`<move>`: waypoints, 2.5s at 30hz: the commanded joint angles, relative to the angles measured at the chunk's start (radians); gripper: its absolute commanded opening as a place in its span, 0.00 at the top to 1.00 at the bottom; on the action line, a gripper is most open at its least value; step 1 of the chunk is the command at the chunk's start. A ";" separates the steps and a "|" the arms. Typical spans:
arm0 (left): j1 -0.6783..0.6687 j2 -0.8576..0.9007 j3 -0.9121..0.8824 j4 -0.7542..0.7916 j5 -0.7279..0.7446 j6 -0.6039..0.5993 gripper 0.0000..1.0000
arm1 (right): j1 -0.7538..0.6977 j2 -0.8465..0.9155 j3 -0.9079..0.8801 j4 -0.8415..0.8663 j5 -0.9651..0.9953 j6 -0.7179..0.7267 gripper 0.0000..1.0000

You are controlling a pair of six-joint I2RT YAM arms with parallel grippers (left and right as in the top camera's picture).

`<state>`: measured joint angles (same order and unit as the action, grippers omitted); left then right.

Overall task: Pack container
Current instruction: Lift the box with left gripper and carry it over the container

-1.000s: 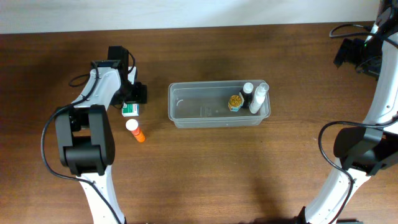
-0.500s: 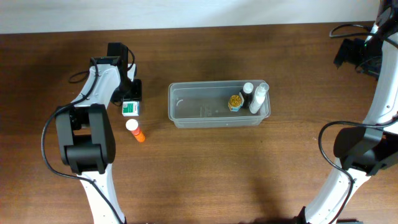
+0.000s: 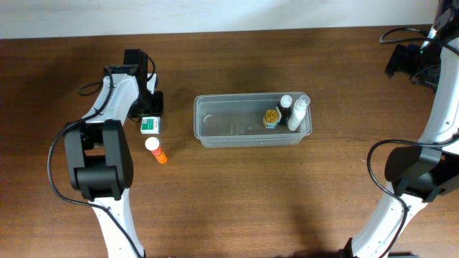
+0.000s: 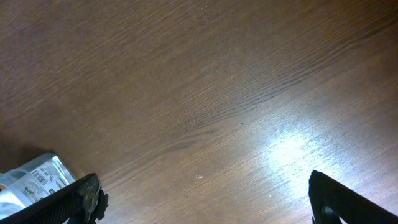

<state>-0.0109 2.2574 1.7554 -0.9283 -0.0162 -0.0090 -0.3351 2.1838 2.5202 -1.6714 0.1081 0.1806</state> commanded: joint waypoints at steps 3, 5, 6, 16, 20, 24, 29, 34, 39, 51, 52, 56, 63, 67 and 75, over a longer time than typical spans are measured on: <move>0.003 0.014 0.127 -0.062 -0.007 -0.002 0.55 | -0.006 -0.034 -0.004 0.003 0.009 0.004 0.02; 0.003 0.014 0.202 -0.108 -0.007 -0.002 0.55 | -0.006 -0.034 -0.004 0.003 0.009 0.004 0.02; 0.003 0.014 0.235 -0.127 -0.006 -0.002 0.55 | -0.006 -0.034 -0.004 0.003 0.009 0.004 0.02; -0.014 0.014 0.652 -0.463 0.126 0.107 0.55 | -0.006 -0.034 -0.004 0.003 0.009 0.004 0.02; -0.035 0.014 0.725 -0.534 0.202 0.177 0.59 | -0.006 -0.034 -0.004 0.003 0.009 0.004 0.02; -0.076 0.014 0.758 -0.586 0.249 0.237 0.59 | -0.006 -0.034 -0.004 0.003 0.009 0.004 0.02; -0.161 0.014 0.760 -0.640 0.248 0.306 0.59 | -0.006 -0.034 -0.004 0.003 0.009 0.004 0.02; -0.263 0.014 0.760 -0.666 0.249 0.335 0.59 | -0.006 -0.034 -0.004 0.003 0.009 0.004 0.02; -0.385 0.015 0.760 -0.684 0.249 0.417 0.58 | -0.006 -0.034 -0.004 0.003 0.009 0.004 0.02; -0.514 0.028 0.759 -0.672 0.249 0.782 0.58 | -0.006 -0.034 -0.004 0.003 0.009 0.004 0.02; -0.514 0.033 0.759 -0.669 0.249 0.797 0.59 | -0.006 -0.034 -0.004 0.003 0.009 0.004 0.02; -0.505 0.041 0.759 -0.650 0.249 0.863 0.58 | -0.006 -0.034 -0.004 0.003 0.009 0.004 0.02; -0.505 0.074 0.759 -0.605 0.239 0.902 0.58 | -0.006 -0.034 -0.004 0.003 0.009 0.004 0.02; -0.503 0.106 0.758 -0.614 0.226 0.901 0.58 | -0.006 -0.034 -0.004 0.003 0.009 0.004 0.02; -0.503 0.161 0.752 -0.607 0.227 0.901 0.58 | -0.006 -0.034 -0.004 0.003 0.009 0.004 0.02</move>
<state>-0.5205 2.3909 2.4985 -1.5364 0.2092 0.8722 -0.3351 2.1834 2.5202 -1.6711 0.1081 0.1806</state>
